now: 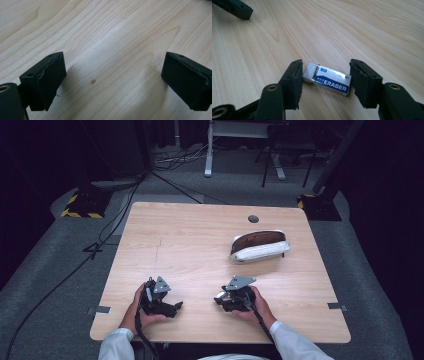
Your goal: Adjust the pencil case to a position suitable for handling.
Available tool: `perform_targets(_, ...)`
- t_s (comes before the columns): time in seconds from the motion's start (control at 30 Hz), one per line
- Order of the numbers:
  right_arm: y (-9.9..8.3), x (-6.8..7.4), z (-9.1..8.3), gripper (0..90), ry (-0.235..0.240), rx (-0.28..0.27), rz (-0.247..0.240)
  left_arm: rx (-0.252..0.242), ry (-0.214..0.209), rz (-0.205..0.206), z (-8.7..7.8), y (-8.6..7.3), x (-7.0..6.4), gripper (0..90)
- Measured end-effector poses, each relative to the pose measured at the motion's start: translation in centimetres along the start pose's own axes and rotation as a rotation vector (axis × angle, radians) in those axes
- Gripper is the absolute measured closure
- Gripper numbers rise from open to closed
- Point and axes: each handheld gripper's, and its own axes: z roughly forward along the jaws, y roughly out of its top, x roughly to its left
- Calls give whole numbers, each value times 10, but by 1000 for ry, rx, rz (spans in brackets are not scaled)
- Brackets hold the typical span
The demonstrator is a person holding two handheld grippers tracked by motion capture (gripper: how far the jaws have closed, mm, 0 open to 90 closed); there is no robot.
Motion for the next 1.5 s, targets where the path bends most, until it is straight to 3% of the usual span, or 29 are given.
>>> perform_targets(0.17,-18,-15,-23,461,-8,20,0,-3,-29,30,10,16,-5,171)
perform_targets(0.37,-49,-42,-61,462,-35,36,31,-13,-90,95,31,45,-18,166)
perform_targets(0.57,-79,-65,-94,464,-67,35,67,-82,-123,155,48,89,-32,184)
perform_targets(0.63,-89,-73,-105,463,-77,31,76,-122,-145,152,54,108,-34,189)
perform_targets(0.67,-94,-76,-110,464,-87,31,83,-122,-145,152,54,108,-34,194)
perform_targets(0.7,-98,-79,-114,463,-96,27,92,-138,-145,173,60,124,-38,194)
perform_targets(0.93,-121,-97,-138,464,-144,12,135,-199,-145,214,75,172,-52,224)
perform_targets(1.2,-136,-115,-153,464,-190,-2,184,-234,-167,215,93,195,-61,276)
perform_targets(1.37,-137,-115,-153,464,-192,-7,189,-226,-155,234,106,203,-66,328)
perform_targets(1.5,-138,-116,-154,463,-188,-11,200,-240,-176,237,111,207,-65,491)
